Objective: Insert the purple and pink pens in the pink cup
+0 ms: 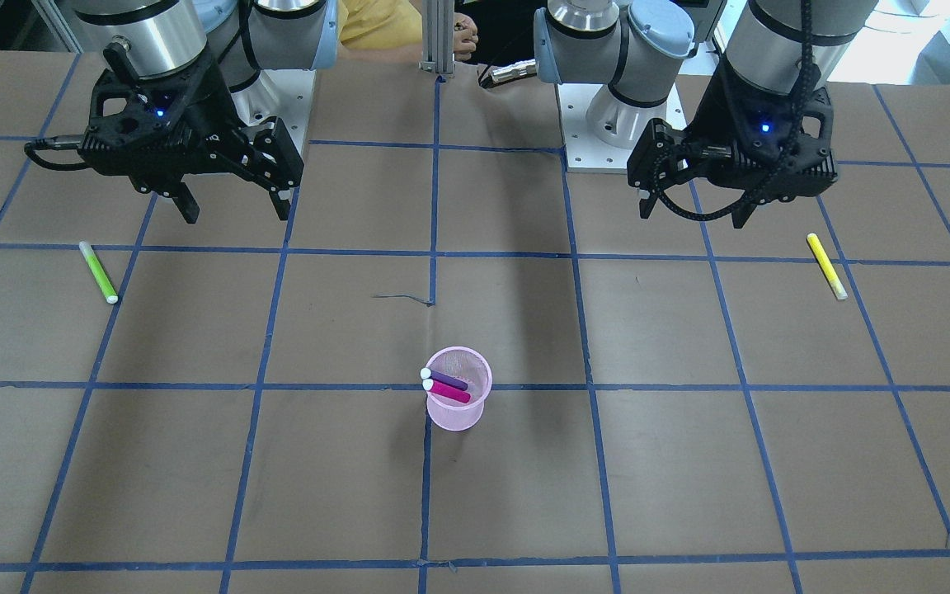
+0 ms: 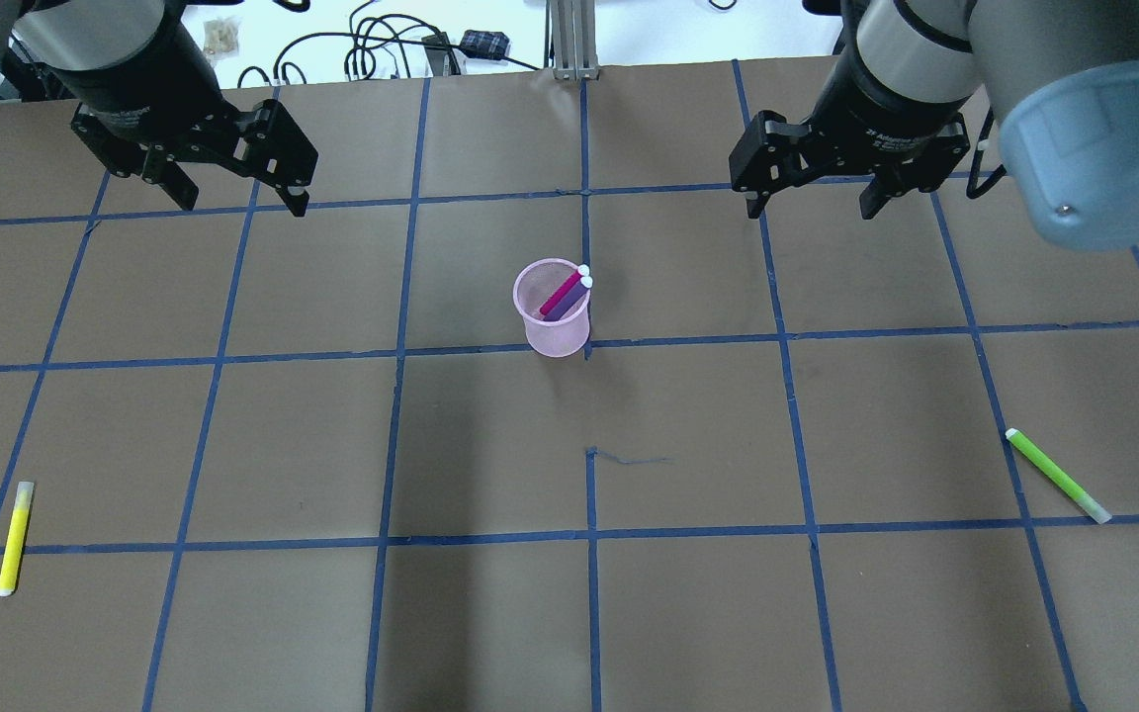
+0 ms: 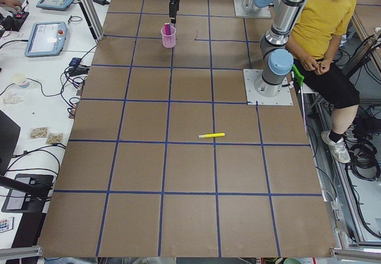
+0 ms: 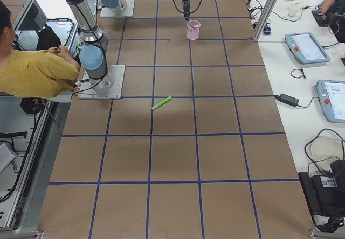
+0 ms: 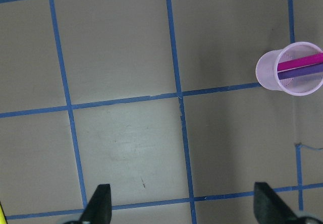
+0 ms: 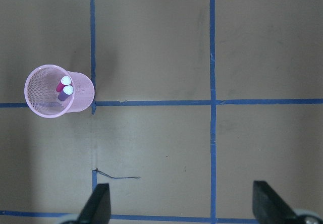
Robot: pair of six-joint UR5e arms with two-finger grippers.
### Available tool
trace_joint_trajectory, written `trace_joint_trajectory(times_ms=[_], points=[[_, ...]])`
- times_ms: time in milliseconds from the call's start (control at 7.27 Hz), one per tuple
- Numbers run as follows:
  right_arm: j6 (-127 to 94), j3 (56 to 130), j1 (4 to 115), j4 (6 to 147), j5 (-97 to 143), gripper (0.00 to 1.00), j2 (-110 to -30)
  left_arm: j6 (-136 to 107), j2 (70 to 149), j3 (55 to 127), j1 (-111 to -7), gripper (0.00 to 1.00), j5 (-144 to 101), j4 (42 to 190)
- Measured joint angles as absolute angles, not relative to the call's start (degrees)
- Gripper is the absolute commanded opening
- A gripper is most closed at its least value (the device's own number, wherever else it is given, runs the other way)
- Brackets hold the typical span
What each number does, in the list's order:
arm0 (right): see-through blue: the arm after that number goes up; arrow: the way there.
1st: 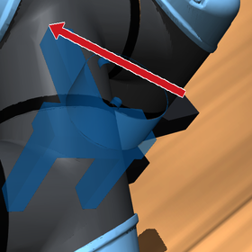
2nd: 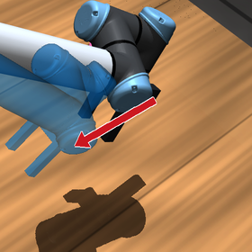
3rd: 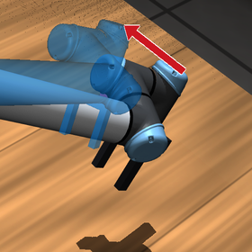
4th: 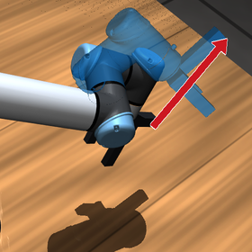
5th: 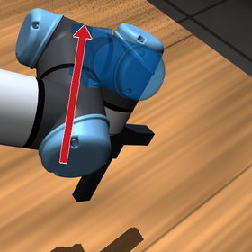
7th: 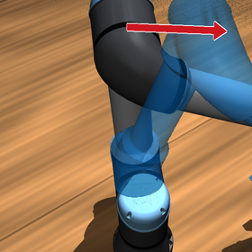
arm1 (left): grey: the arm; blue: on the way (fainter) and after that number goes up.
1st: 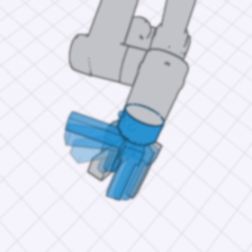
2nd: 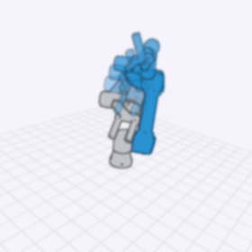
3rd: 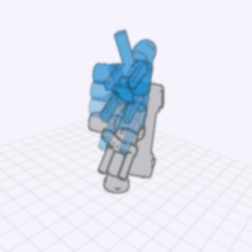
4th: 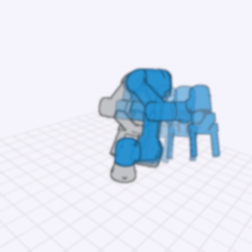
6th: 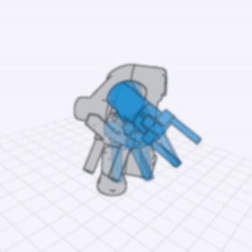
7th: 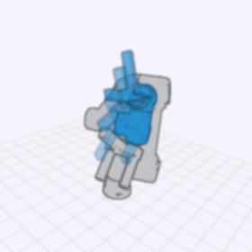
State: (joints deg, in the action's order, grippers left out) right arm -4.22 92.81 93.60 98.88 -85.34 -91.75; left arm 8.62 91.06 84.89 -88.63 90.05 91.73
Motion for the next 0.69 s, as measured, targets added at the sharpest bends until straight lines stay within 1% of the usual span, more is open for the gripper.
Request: trace_joint_trajectory(times_ms=[688], points=[[-4.22, 92.81, 93.58, 98.88, -85.36, 1.0, -91.76, 9.49, 90.2, 86.07, -88.68, 1.0, 88.98, 86.45]])
